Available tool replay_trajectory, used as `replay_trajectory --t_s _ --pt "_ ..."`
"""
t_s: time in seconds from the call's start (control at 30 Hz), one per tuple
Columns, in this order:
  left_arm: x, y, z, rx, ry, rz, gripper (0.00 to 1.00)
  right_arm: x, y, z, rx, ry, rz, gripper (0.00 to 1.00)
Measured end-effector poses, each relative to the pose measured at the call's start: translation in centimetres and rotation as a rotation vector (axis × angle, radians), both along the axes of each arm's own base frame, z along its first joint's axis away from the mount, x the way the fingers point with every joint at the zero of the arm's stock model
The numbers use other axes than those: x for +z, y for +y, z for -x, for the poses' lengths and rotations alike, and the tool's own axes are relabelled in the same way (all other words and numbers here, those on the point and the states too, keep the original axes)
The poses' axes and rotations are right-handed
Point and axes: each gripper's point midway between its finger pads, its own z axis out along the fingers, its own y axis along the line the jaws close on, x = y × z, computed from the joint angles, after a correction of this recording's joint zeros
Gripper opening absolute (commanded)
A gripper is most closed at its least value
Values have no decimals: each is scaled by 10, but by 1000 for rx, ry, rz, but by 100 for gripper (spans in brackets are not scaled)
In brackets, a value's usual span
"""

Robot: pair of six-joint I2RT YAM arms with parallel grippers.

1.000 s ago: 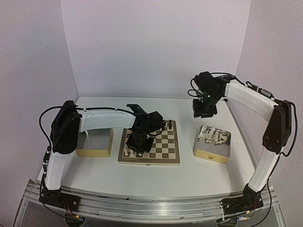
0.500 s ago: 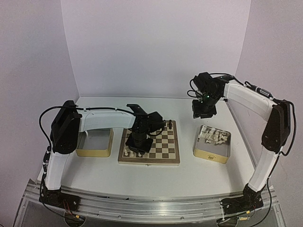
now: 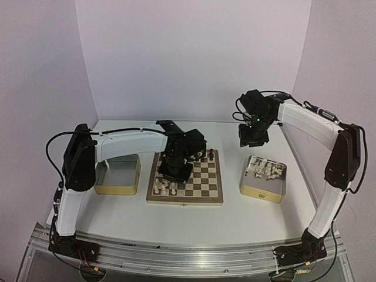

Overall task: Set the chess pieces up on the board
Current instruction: Place the chess piece on the chessboard, then pick up the chess piece from the storage box.

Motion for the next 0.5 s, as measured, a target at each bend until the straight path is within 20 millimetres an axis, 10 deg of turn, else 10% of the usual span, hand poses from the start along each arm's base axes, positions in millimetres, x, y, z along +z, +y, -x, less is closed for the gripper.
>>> replay_trajectory --t_s 0.5 --pt "72 -41 -46 6 -113 251 32 -57 -97 21 -254 187 -43 36"
